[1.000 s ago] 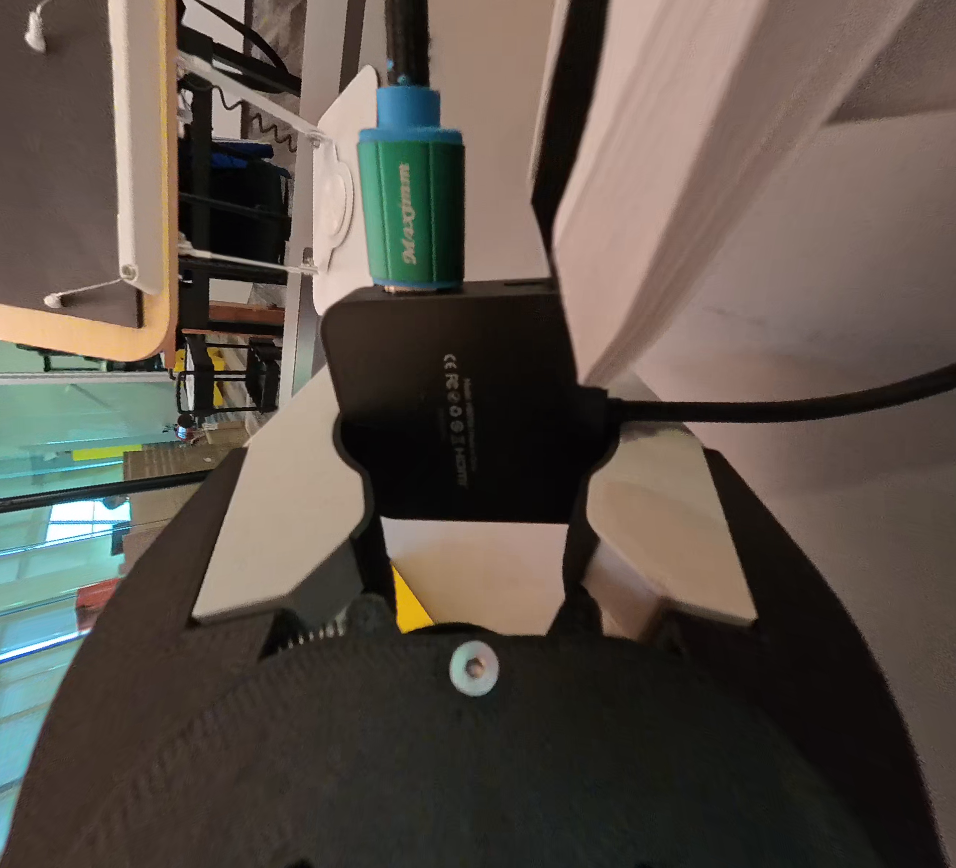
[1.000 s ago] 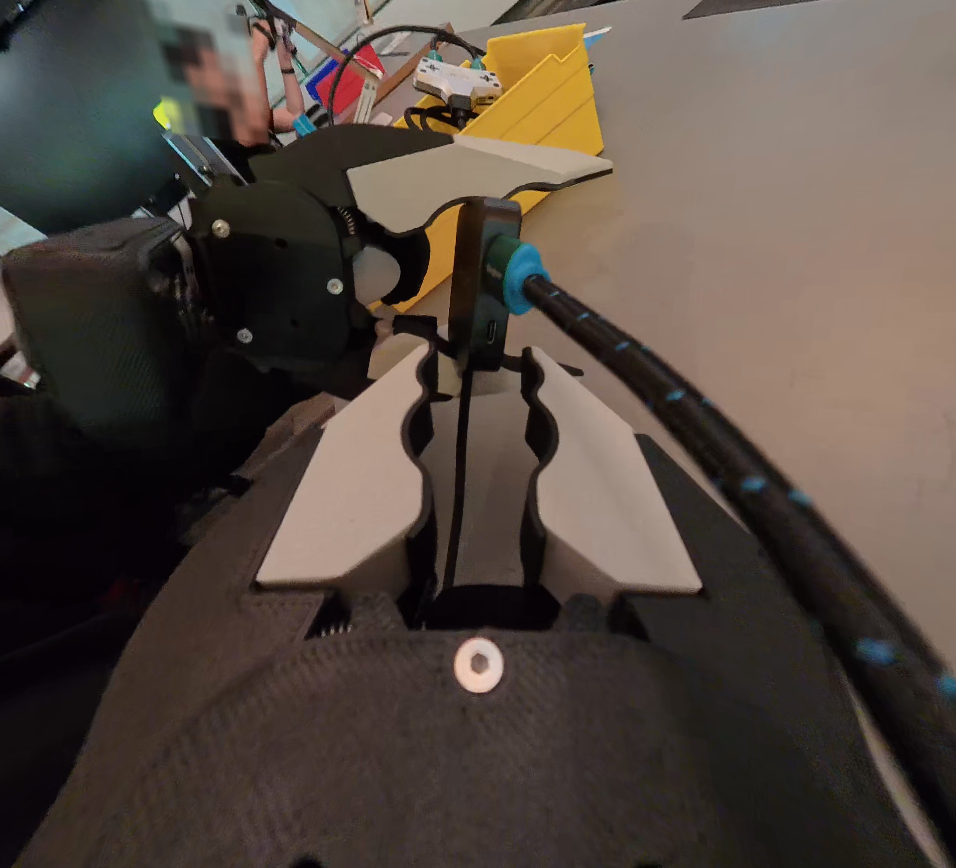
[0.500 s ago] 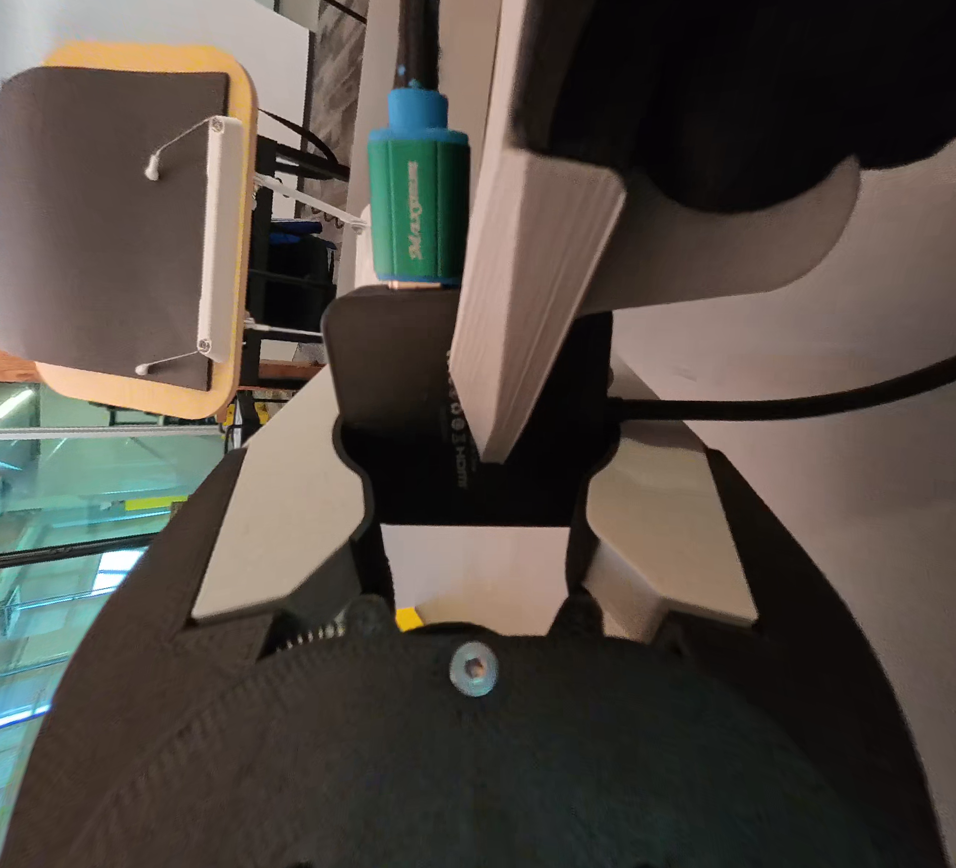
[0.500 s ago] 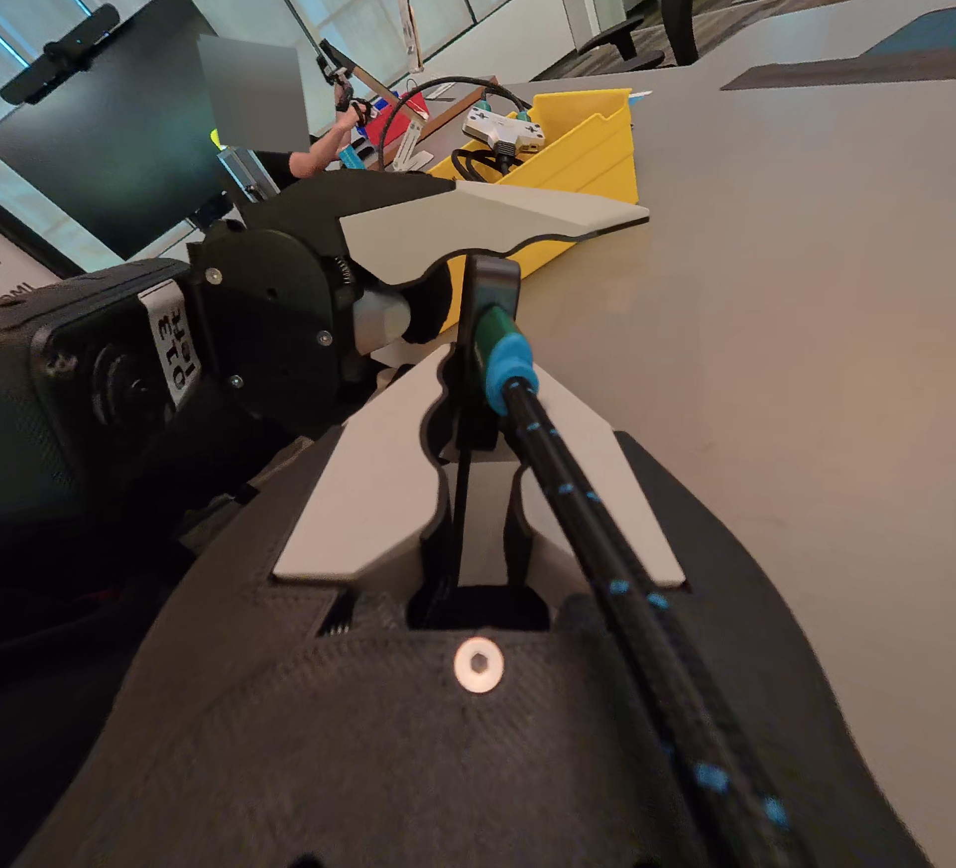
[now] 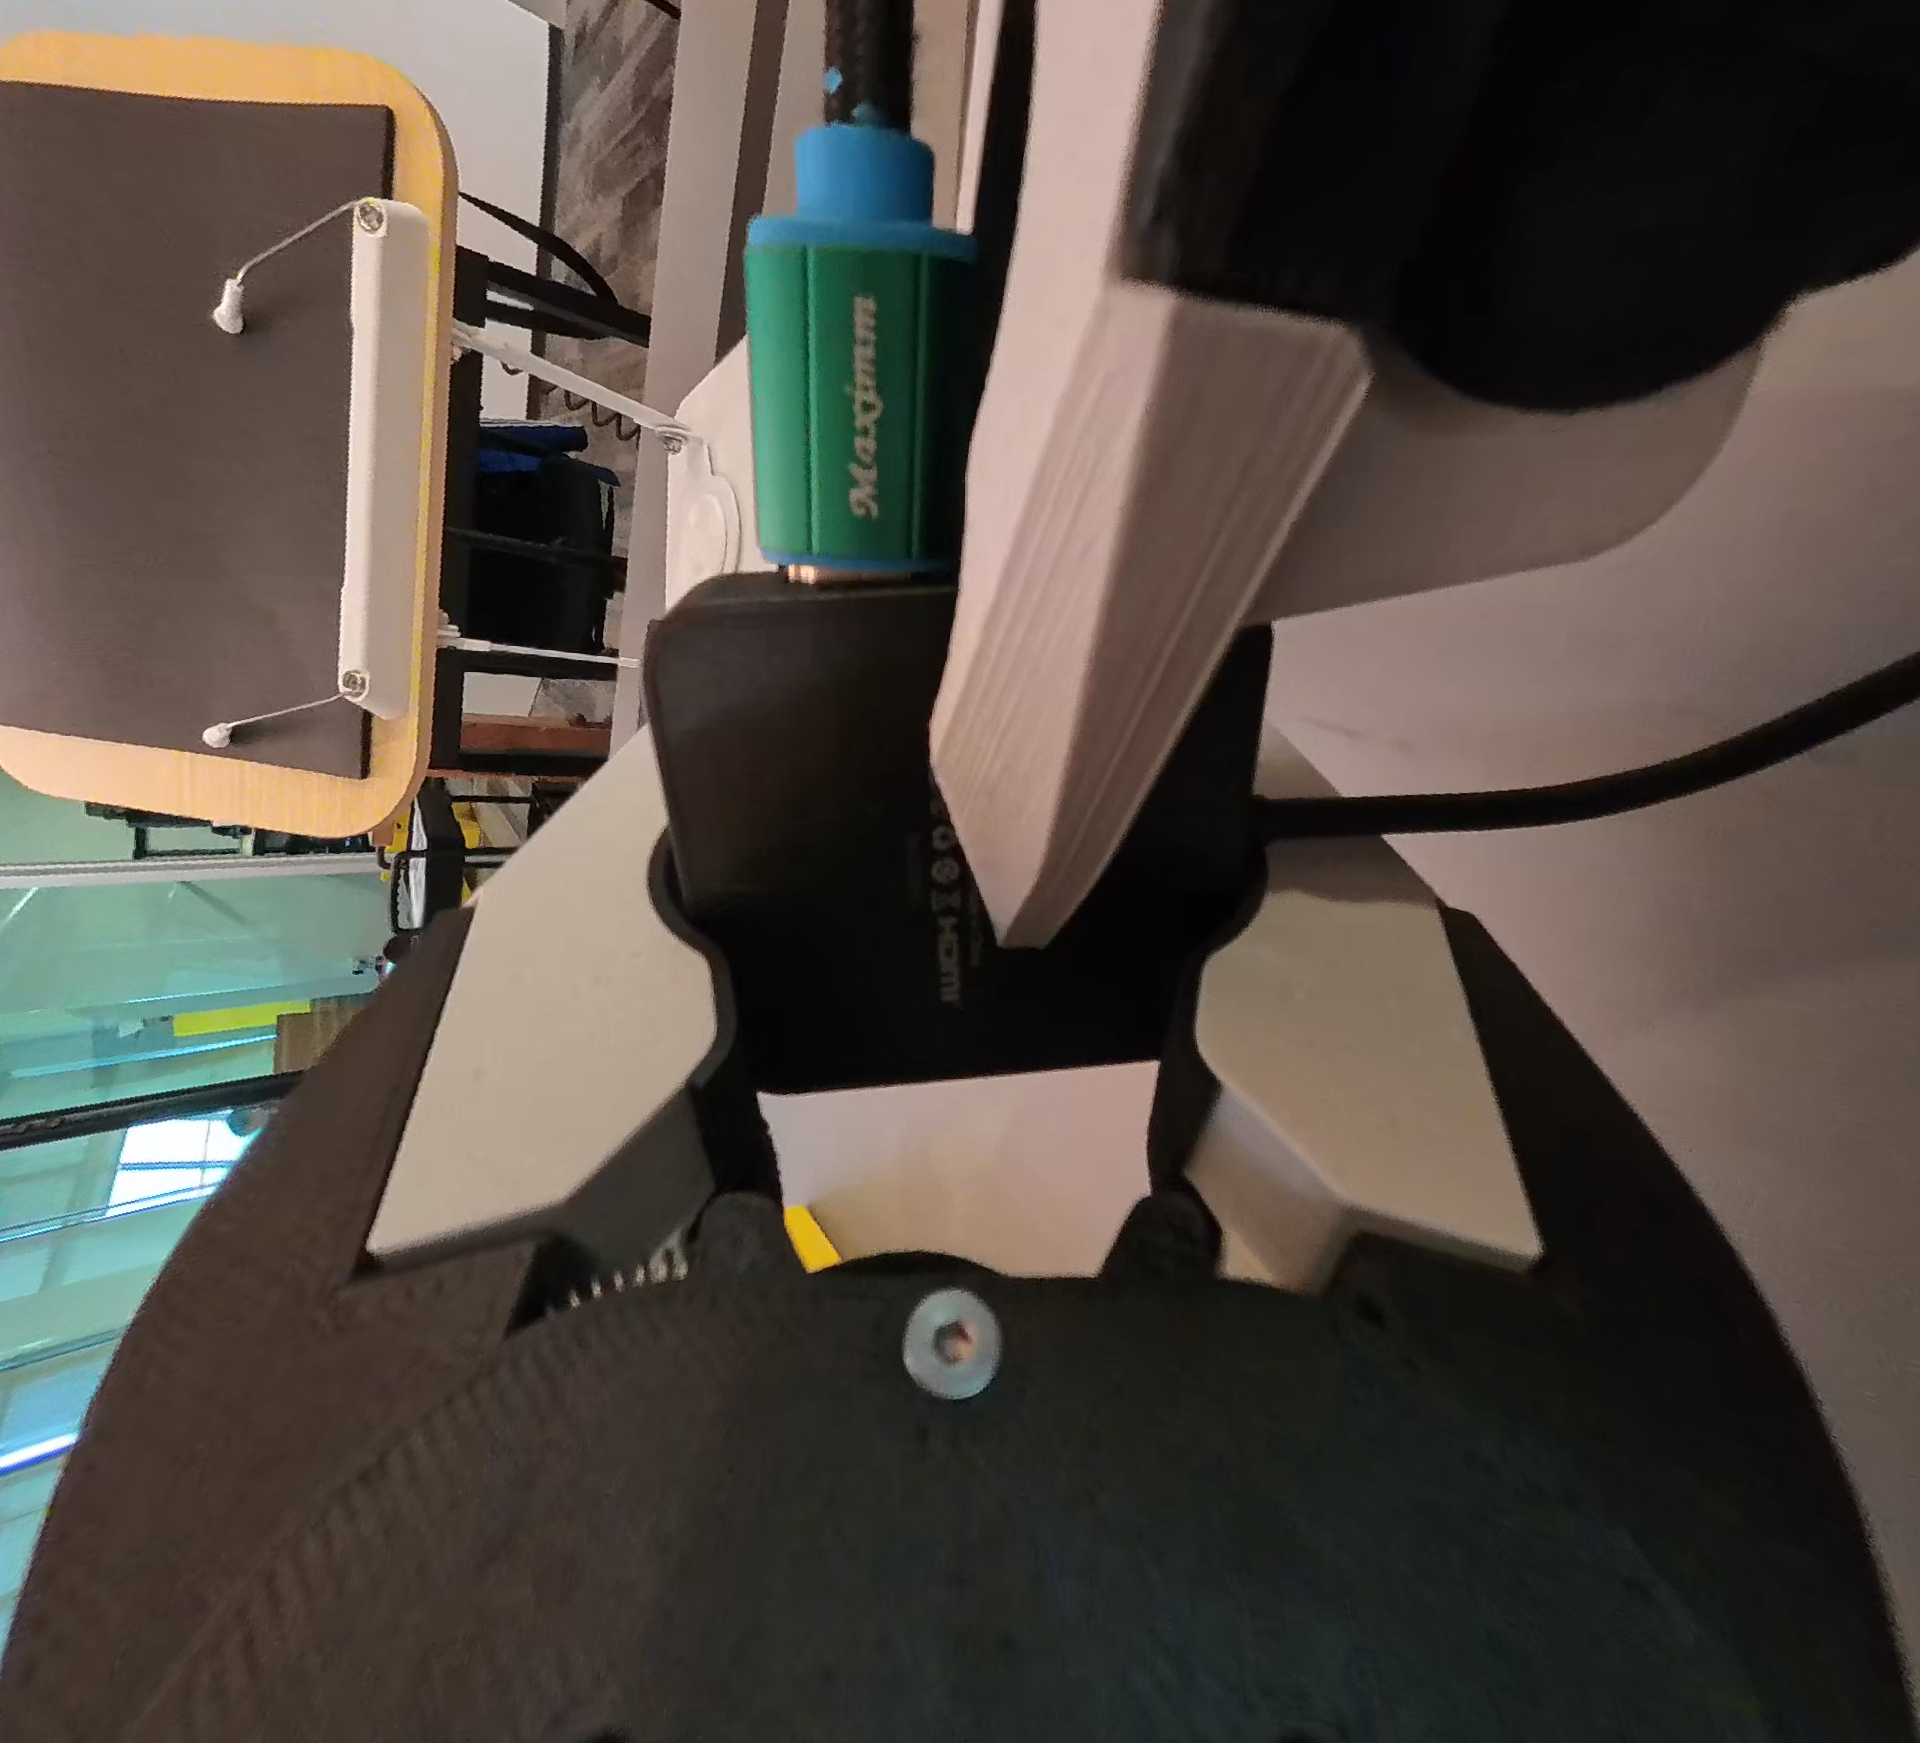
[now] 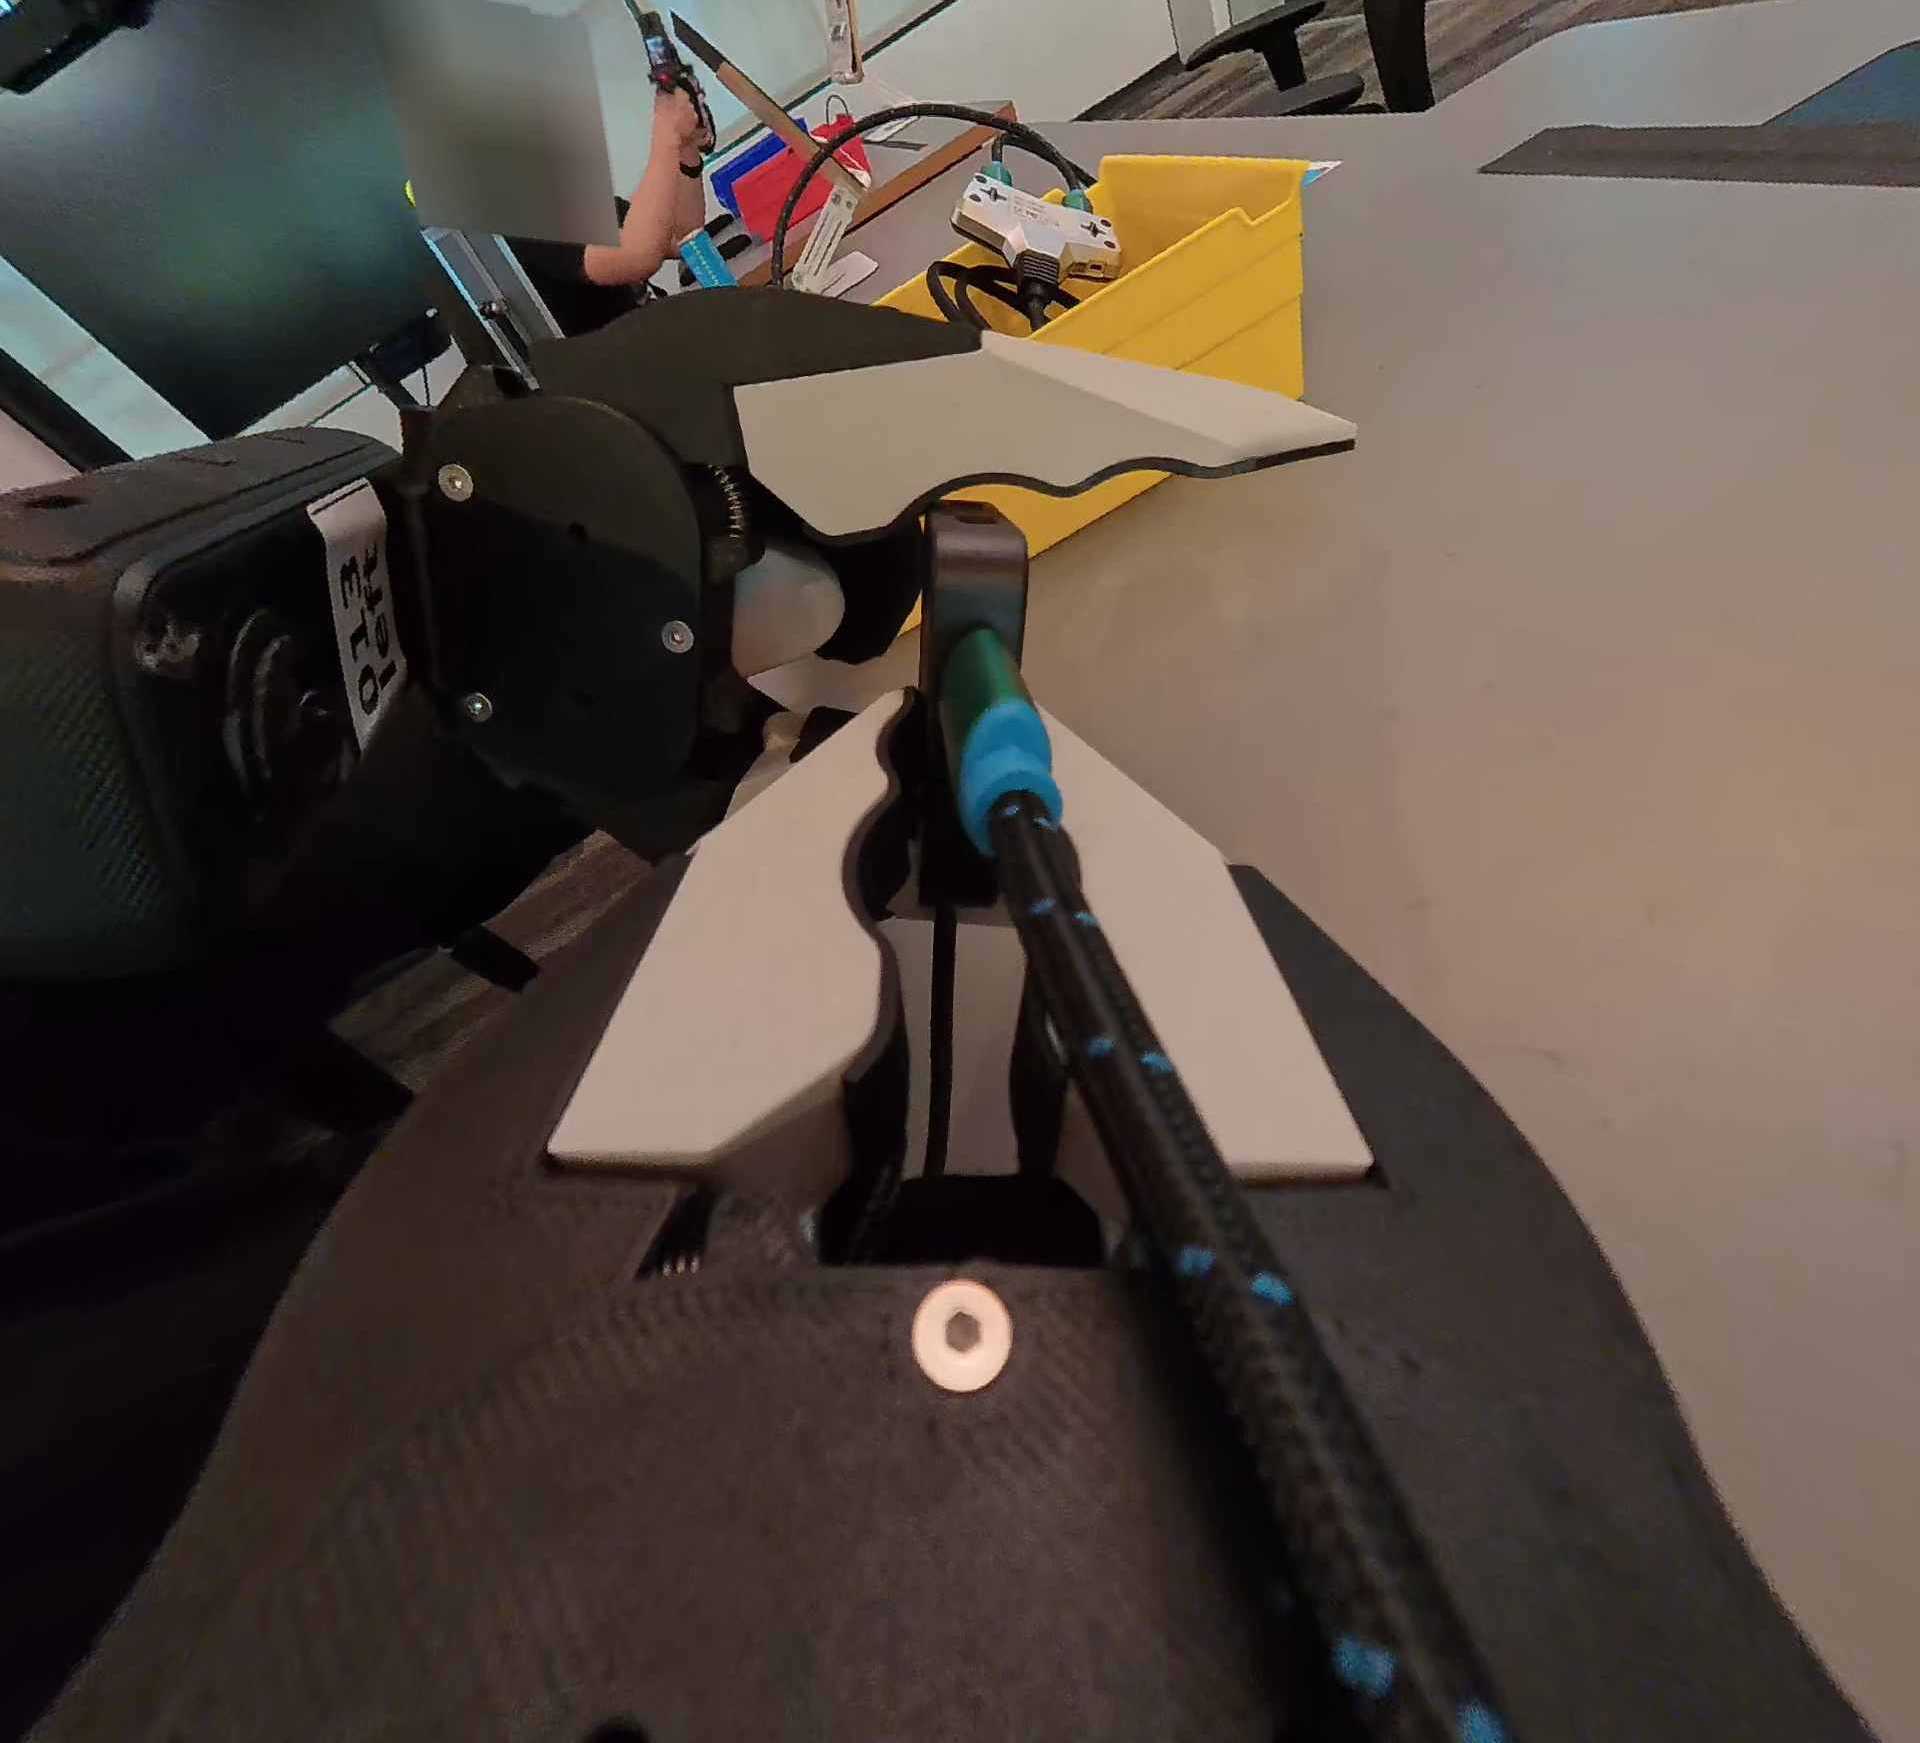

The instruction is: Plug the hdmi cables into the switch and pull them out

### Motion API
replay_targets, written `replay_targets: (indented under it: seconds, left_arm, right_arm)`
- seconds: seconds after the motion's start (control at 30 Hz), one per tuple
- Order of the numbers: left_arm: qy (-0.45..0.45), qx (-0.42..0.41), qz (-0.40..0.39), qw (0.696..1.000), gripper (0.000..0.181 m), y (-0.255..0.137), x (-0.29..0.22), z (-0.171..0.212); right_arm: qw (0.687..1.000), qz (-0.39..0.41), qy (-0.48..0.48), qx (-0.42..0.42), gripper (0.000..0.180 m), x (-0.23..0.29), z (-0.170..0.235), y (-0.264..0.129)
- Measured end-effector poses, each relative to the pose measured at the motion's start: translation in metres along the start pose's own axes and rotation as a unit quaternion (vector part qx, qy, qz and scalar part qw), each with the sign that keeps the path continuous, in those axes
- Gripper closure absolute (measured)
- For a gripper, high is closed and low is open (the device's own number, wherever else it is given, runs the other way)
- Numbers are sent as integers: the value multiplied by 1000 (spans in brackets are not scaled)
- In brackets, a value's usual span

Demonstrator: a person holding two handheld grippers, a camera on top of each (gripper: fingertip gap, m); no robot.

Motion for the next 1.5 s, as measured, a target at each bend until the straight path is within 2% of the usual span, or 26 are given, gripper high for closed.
replay_targets:
  seconds: [0.2,0.3,0.47,0.63,0.77,0.93,1.2,1.43,1.5]
  left_arm:
    - [-3,4,4,1000,87,1,-1,2]
    - [-18,9,14,1000,87,2,1,5]
    - [-59,27,34,997,87,5,10,21]
    - [-93,53,59,992,88,9,16,39]
    - [-97,65,78,990,88,10,15,46]
    - [-104,72,108,986,88,8,13,51]
    - [-125,70,144,979,88,6,9,52]
    - [-117,78,184,973,88,4,1,60]
    - [-117,81,196,970,88,5,-2,61]
  right_arm:
    - [1000,5,9,-6,166,-1,0,1]
    - [1000,9,14,-4,144,-1,-2,0]
    - [999,19,11,35,133,-2,1,-6]
    - [997,-5,-33,63,134,12,-6,-8]
    - [988,-14,-131,83,144,27,-14,-12]
    - [953,52,-289,68,152,32,-36,-27]
    - [873,140,-440,155,142,20,-49,-33]
    - [801,113,-533,246,134,12,-42,-14]
    - [793,94,-540,266,135,4,-34,-5]
Point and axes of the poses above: each gripper's, where its closed fingertips meet, y out along the fingers, z out of its underside, x = y × z across the jaws, the point moved 6 cm from there along -y, back along the fingers, and after that the axes turned 10 degrees about -z, right-handed, at the moved point
